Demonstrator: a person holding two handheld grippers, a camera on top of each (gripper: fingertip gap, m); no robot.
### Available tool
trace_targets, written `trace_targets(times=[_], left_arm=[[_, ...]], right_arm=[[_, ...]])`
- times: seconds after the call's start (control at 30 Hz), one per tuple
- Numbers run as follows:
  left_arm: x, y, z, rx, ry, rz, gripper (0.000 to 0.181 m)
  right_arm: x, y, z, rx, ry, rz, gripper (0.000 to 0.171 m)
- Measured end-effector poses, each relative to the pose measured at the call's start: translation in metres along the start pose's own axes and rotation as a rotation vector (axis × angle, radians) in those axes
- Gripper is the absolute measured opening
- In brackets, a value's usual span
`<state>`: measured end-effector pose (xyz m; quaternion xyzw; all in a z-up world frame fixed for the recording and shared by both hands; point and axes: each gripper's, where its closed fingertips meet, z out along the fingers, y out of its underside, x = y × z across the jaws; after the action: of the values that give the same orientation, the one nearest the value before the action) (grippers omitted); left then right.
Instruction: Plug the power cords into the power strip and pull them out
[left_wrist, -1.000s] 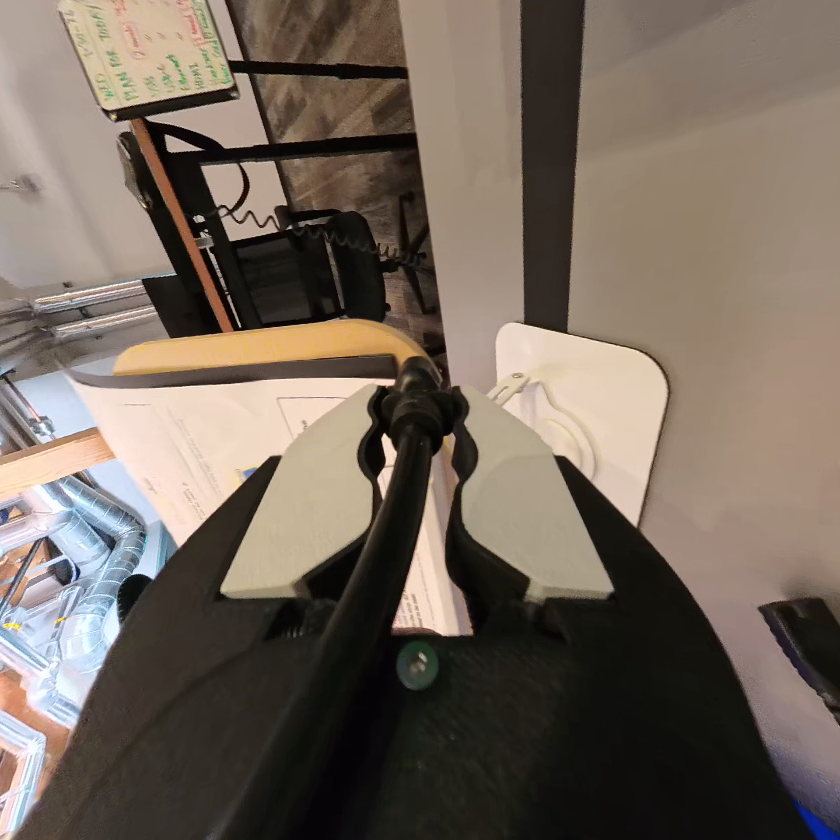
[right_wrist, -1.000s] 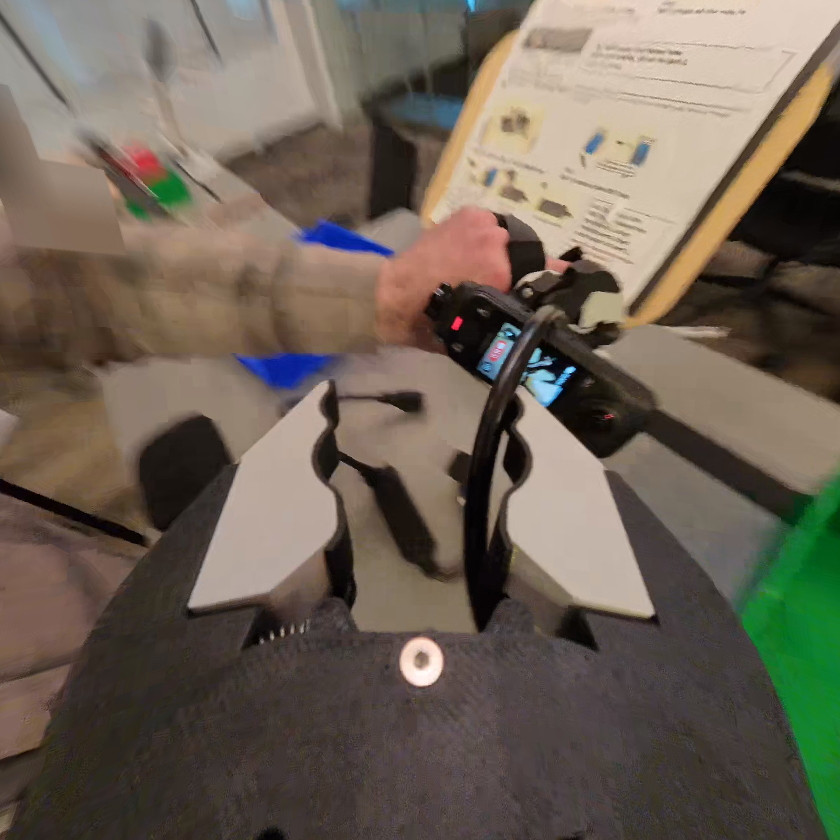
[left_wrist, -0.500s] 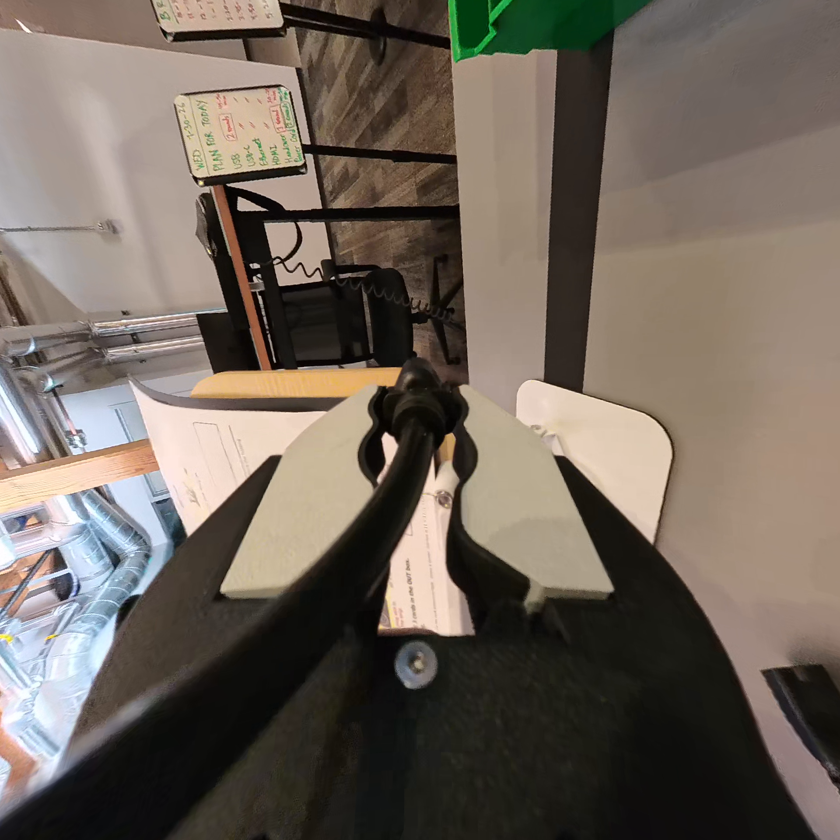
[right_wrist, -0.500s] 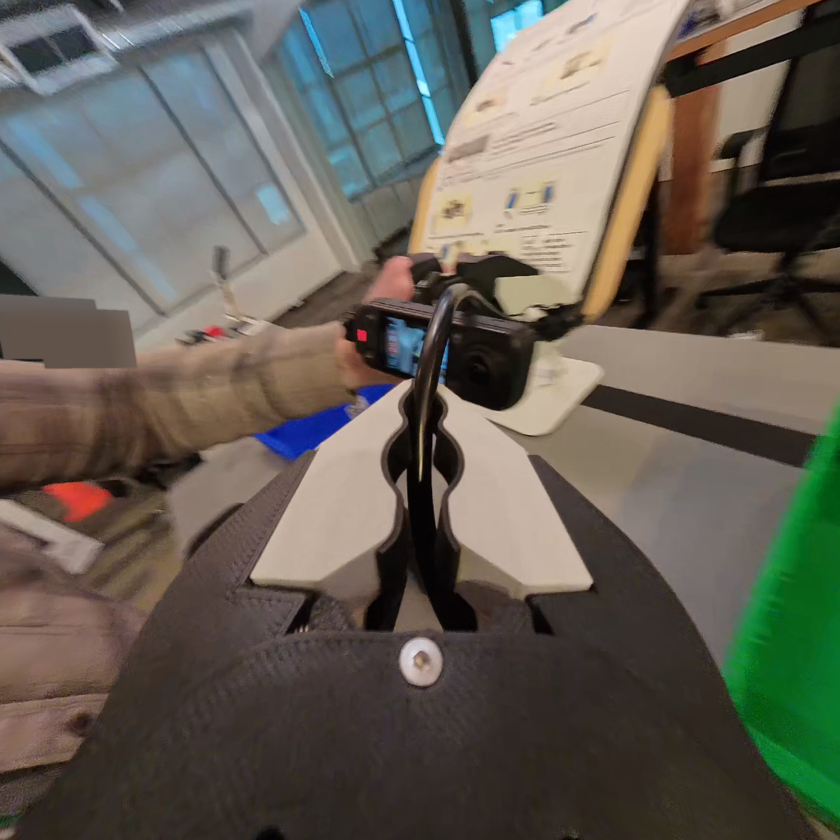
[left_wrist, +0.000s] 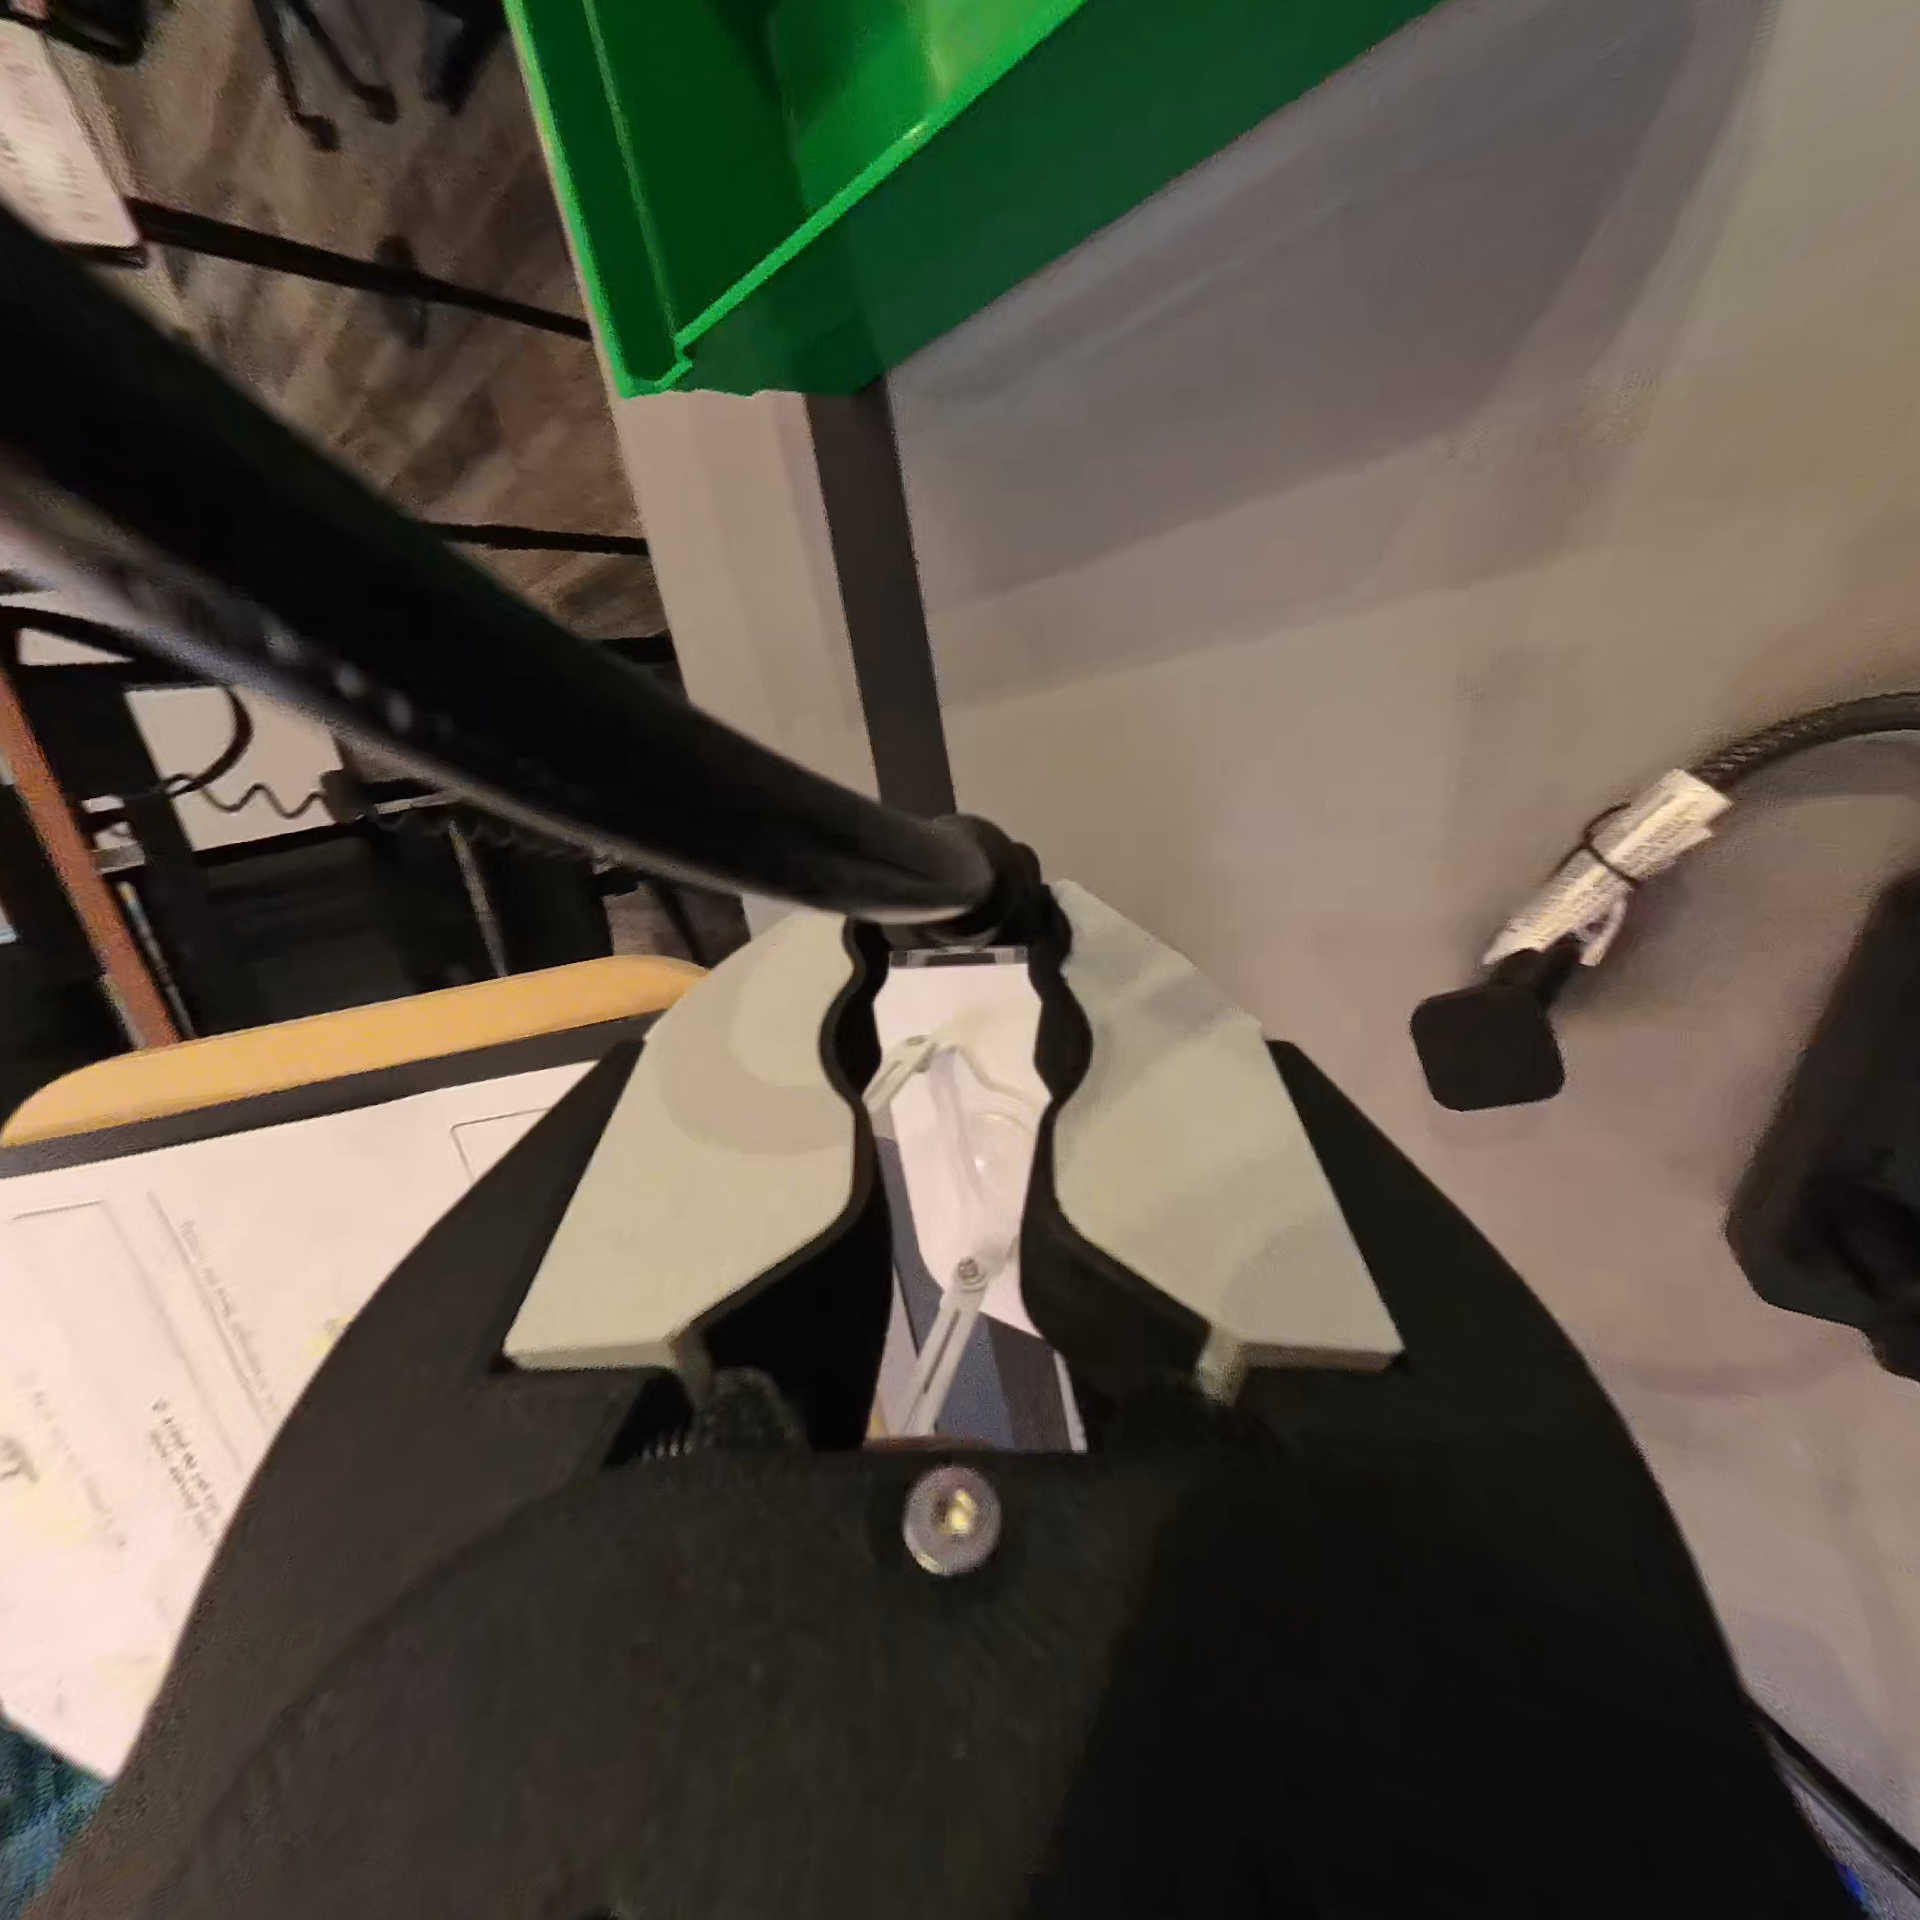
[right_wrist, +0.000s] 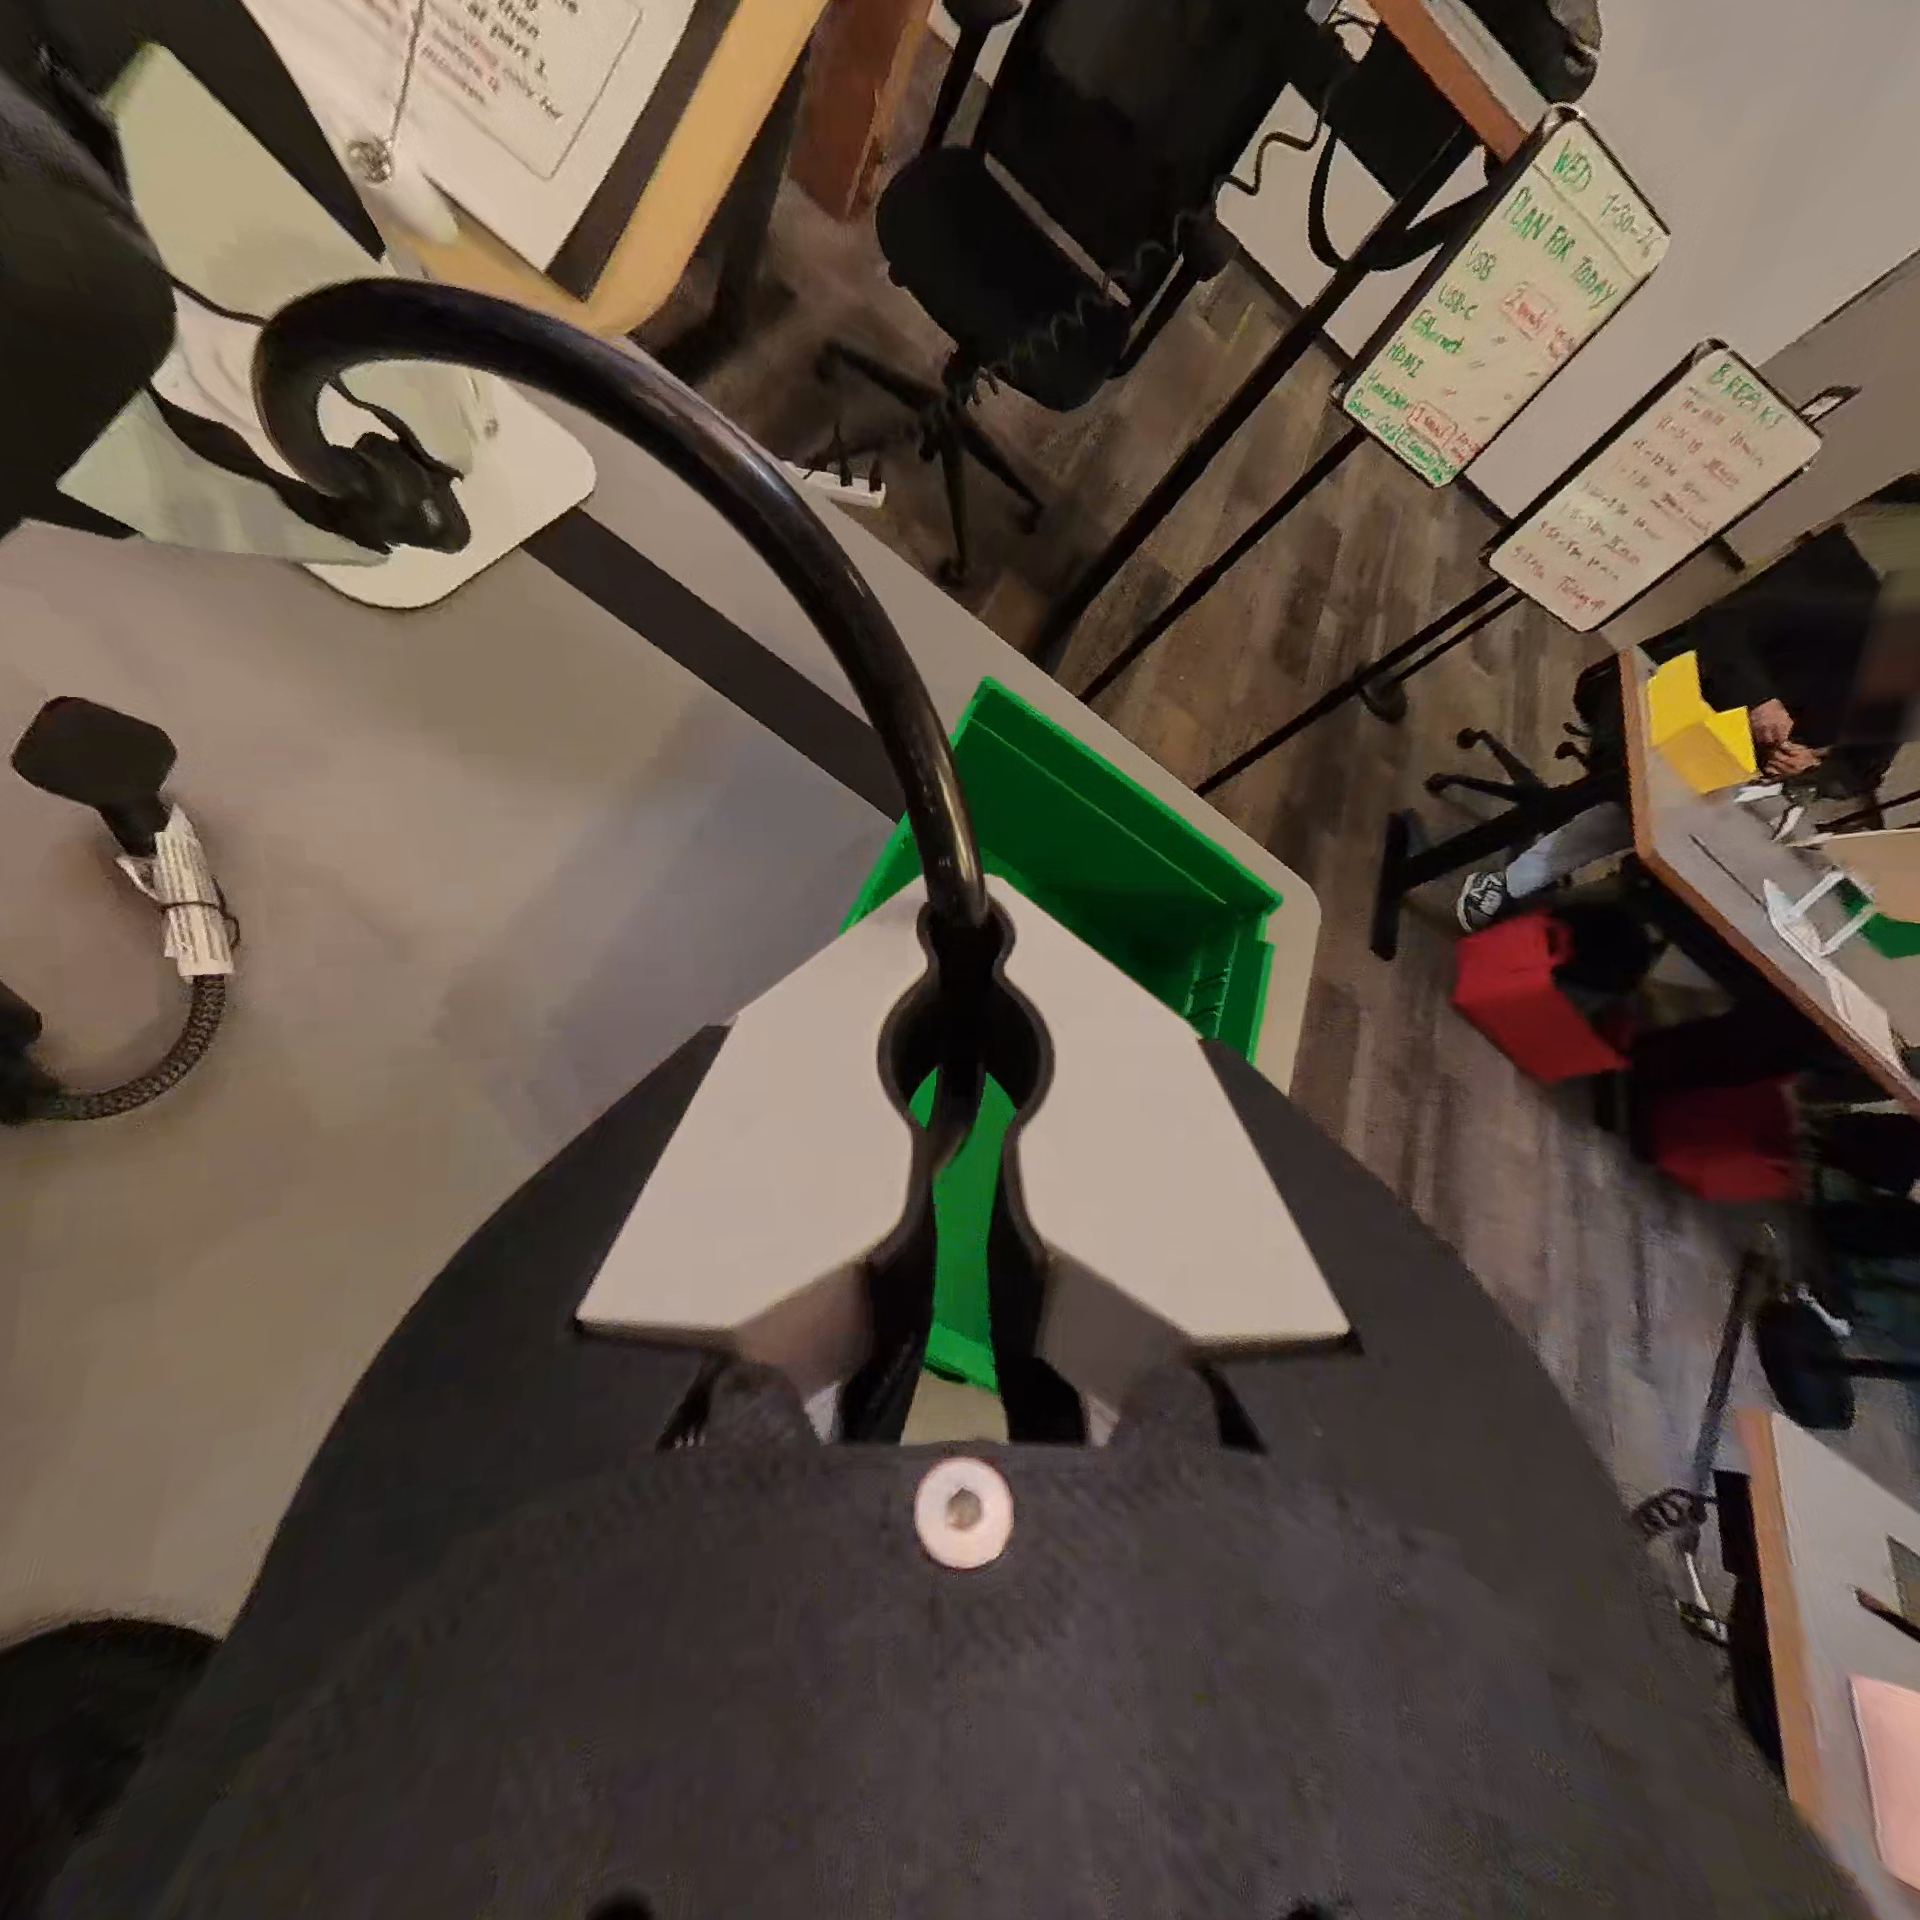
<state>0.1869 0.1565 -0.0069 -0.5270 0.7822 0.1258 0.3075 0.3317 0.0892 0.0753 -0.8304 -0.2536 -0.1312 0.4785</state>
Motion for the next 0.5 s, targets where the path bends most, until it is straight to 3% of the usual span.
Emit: trace_targets(times=[0.07,0.17,0.3,0.5], left_arm=[[0.013,-0.002,-0.002,0.033,0.11,-0.051,0.025],[0.052,-0.008,-0.014,0.154,0.422,-0.092,0.025],[0.09,-0.012,-0.041,0.311,0.714,-0.15,0.025],[0.121,-0.02,-0.094,0.447,0.931,-0.176,0.025]], right_arm=[[-0.005,0.002,0.001,0.005,-0.023,0.015,0.0],[-0.015,0.007,0.0,0.036,-0.055,-0.019,0.0],[-0.047,0.003,-0.011,0.161,-0.32,0.192,0.0],[-0.109,0.017,-0.022,0.16,-0.734,0.509,0.0]])
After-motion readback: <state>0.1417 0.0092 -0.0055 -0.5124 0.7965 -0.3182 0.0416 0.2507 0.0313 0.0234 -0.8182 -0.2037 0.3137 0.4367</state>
